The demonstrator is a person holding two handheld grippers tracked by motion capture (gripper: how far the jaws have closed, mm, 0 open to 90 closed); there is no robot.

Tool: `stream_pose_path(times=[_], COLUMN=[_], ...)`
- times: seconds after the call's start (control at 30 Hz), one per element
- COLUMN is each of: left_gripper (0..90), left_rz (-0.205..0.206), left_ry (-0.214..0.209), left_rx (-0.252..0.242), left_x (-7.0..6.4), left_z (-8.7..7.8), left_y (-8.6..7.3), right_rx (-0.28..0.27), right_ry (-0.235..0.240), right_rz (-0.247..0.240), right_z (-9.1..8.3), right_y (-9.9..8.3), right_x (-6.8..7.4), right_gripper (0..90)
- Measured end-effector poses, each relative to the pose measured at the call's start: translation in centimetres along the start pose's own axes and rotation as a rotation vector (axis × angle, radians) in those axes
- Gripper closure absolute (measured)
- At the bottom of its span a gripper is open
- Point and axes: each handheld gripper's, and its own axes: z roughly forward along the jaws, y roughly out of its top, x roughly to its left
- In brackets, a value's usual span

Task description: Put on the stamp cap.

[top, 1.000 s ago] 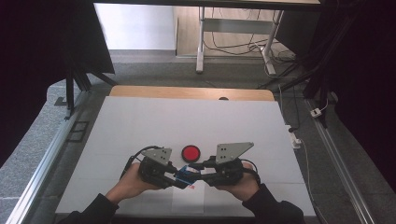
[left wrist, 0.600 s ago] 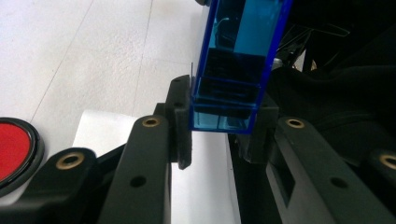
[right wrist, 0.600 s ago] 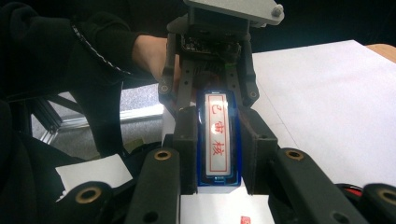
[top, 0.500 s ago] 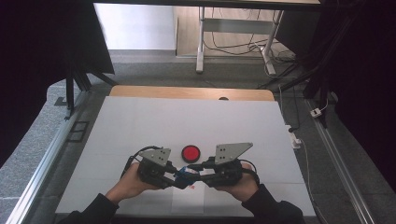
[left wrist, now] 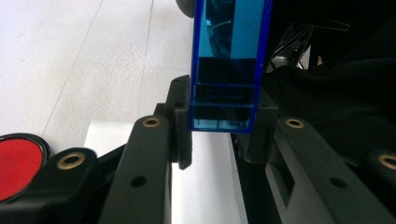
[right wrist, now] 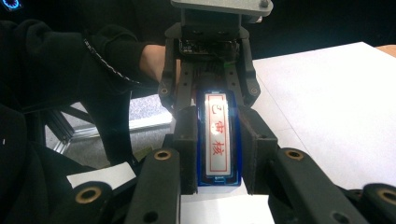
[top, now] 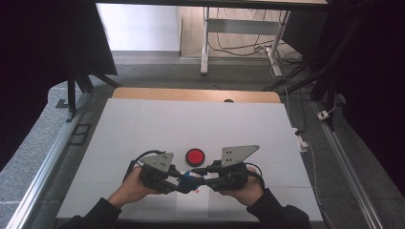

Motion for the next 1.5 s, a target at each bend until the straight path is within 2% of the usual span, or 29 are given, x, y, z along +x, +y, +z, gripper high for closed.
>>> stream_pose_path(times=[0.17,0.4,0.67,0.83,1.03,1.17,1.27,1.5], left_gripper=[68.0,66.4,58.3,51.0,38.8,30.8,26.5,19.6], left_rz=[-0.009,0.001,-0.009,-0.033,-0.076,-0.117,-0.139,-0.182], left_ry=[-0.002,0.008,0.042,0.071,0.134,0.190,0.229,0.286], left_rx=[-0.005,-0.003,0.012,0.019,0.036,0.024,0.015,-0.002], left_x=[0.1,0.0,0.0,0.0,0.0,-0.2,-0.4,-1.1], left_z=[0.1,0.2,0.4,0.4,-0.1,-0.7,-1.3,-2.6], left_y=[-0.1,-0.1,-0.2,-0.3,-0.4,-0.5,-0.6,-1.0], right_rx=[0.012,0.020,0.019,0.015,0.012,0.011,0.008,0.014], right_ry=[-0.010,-0.011,-0.027,-0.036,-0.054,-0.076,-0.084,-0.107], right_rz=[-0.012,-0.015,-0.023,-0.024,-0.024,-0.024,-0.022,-0.019], right_z=[0.0,0.0,0.0,-0.1,-0.3,-0.5,-0.6,-0.8], right_y=[0.1,0.1,0.2,0.2,0.2,0.2,0.2,0.2], right_x=[0.1,0.1,0.2,0.2,0.2,0.2,0.2,0.1], right_gripper=[71.4,71.3,71.3,71.3,71.3,71.3,71.2,71.3])
